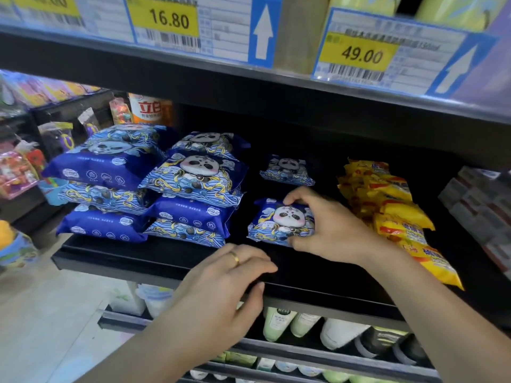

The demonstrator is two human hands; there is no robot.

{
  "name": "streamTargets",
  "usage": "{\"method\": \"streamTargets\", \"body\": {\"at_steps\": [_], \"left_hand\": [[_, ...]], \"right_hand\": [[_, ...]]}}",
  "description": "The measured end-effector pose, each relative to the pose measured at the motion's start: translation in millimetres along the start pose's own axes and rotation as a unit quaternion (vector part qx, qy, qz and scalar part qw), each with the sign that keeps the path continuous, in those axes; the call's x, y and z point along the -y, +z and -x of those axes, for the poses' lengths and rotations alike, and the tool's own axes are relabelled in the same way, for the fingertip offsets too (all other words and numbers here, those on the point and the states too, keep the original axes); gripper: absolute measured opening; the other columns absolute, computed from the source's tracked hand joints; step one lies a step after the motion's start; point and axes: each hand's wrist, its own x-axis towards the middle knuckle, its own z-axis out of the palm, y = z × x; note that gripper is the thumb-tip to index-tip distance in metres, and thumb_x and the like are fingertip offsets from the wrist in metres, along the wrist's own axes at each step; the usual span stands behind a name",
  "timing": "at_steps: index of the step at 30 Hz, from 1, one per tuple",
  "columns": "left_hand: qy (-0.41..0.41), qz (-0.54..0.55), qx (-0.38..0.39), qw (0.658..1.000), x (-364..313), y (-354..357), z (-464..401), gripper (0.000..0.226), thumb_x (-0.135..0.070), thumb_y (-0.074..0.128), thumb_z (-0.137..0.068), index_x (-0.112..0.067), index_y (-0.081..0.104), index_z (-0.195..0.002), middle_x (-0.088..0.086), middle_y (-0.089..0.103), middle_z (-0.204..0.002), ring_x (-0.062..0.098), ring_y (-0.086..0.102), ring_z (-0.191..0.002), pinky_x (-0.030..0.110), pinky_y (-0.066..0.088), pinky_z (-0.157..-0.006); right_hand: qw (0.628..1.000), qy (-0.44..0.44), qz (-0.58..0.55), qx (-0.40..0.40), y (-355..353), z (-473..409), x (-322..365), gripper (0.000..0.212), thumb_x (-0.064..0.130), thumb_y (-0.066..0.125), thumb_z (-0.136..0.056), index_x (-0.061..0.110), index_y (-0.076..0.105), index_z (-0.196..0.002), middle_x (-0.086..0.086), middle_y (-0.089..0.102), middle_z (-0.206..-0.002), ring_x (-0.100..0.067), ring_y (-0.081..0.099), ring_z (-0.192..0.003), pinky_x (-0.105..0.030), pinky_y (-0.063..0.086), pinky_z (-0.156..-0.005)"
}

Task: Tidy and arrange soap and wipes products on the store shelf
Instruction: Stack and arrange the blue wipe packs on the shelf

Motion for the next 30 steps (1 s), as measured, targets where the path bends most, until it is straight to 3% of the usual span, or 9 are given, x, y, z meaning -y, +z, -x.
{"method": "streamTargets", "body": {"at_steps": [2, 6, 10, 13, 15, 17, 23, 27, 30], "left_hand": [[0.020, -0.021, 0.007, 1.000, 1, 4, -3, 0.030, -0.029, 0.056, -0.095, -0.029, 0.070, -0.123, -0.021, 0.060, -0.121, 0.004, 0.056, -0.110, 0.011, 0.040, -0.097], [0.016, -0.050, 0.026, 0.998, 7, 12, -11, 0.029, -0.033, 0.056, -0.095, -0.029, 0.070, -0.120, -0.018, 0.062, -0.118, 0.008, 0.058, -0.106, 0.022, 0.047, -0.095], [-0.003, -0.028, 0.020, 0.999, 11, 22, -10, 0.027, -0.037, 0.055, -0.095, -0.033, 0.070, -0.118, -0.022, 0.060, -0.119, 0.005, 0.056, -0.109, 0.024, 0.046, -0.098], [-0.018, -0.013, 0.008, 1.000, 13, 24, -9, 0.026, -0.039, 0.056, -0.095, -0.035, 0.069, -0.117, -0.025, 0.058, -0.120, 0.002, 0.055, -0.111, 0.019, 0.043, -0.099], [-0.022, -0.001, 0.011, 1.000, 13, 24, -9, 0.025, -0.040, 0.057, -0.096, -0.037, 0.068, -0.118, -0.026, 0.057, -0.121, 0.001, 0.055, -0.112, 0.018, 0.043, -0.098], [-0.021, 0.004, 0.012, 1.000, 14, 24, -9, 0.025, -0.041, 0.058, -0.097, -0.038, 0.068, -0.119, -0.027, 0.057, -0.122, 0.001, 0.055, -0.113, 0.017, 0.043, -0.098], [-0.039, 0.037, 0.010, 0.998, 17, 20, -7, 0.022, -0.043, 0.058, -0.097, -0.039, 0.069, -0.115, -0.029, 0.058, -0.122, -0.001, 0.056, -0.115, 0.018, 0.045, -0.097], [-0.060, 0.068, 0.008, 0.996, 18, 18, -8, 0.022, -0.041, 0.058, -0.094, -0.038, 0.072, -0.111, -0.031, 0.060, -0.121, -0.005, 0.055, -0.115, 0.013, 0.040, -0.099], [-0.114, 0.156, -0.020, 0.981, 16, 14, -10, 0.018, -0.032, 0.066, -0.095, -0.039, 0.074, -0.109, -0.028, 0.066, -0.115, -0.002, 0.061, -0.114, 0.012, 0.043, -0.097]], "right_hand": [[0.999, 0.014, -0.005, 0.045, 1, -5, -3, 0.062, 0.034, 0.085, -0.071, 0.046, 0.048, -0.118, 0.014, 0.063, -0.117, -0.011, 0.064, -0.100, -0.039, 0.056, -0.087], [0.995, 0.046, -0.070, 0.058, -16, -29, -8, 0.053, 0.076, 0.072, -0.064, 0.051, 0.060, -0.110, 0.024, 0.056, -0.125, 0.001, 0.055, -0.113, -0.030, 0.048, -0.092], [0.996, 0.079, 0.013, -0.037, -19, -86, -25, 0.035, 0.054, 0.075, -0.085, 0.041, 0.061, -0.114, 0.005, 0.055, -0.129, -0.019, 0.056, -0.118, -0.030, 0.043, -0.088], [0.990, 0.101, 0.090, -0.033, -12, -128, -39, 0.066, 0.041, 0.079, -0.085, 0.032, 0.050, -0.143, -0.006, 0.041, -0.147, -0.030, 0.046, -0.134, -0.028, 0.040, -0.100], [0.988, 0.120, 0.096, -0.015, -6, -149, -46, 0.081, 0.040, 0.080, -0.085, 0.033, 0.038, -0.154, -0.007, 0.024, -0.163, -0.034, 0.032, -0.148, -0.036, 0.035, -0.117], [0.988, 0.131, 0.082, 0.019, 2, -162, -52, 0.090, 0.039, 0.080, -0.086, 0.034, 0.028, -0.160, -0.005, 0.011, -0.169, -0.033, 0.022, -0.153, -0.039, 0.029, -0.123], [0.989, 0.109, 0.084, -0.060, 10, -163, -65, 0.060, 0.027, 0.076, -0.091, 0.035, 0.050, -0.145, -0.009, 0.041, -0.143, -0.033, 0.050, -0.130, -0.033, 0.046, -0.103], [0.986, 0.111, 0.079, -0.096, 3, -133, -47, 0.057, 0.026, 0.076, -0.091, 0.035, 0.054, -0.143, -0.009, 0.044, -0.138, -0.033, 0.052, -0.127, -0.028, 0.043, -0.093], [0.982, 0.099, 0.078, -0.140, 0, -87, -22, 0.057, 0.027, 0.074, -0.092, 0.040, 0.053, -0.143, -0.006, 0.043, -0.139, -0.030, 0.054, -0.124, -0.031, 0.048, -0.097]]}}
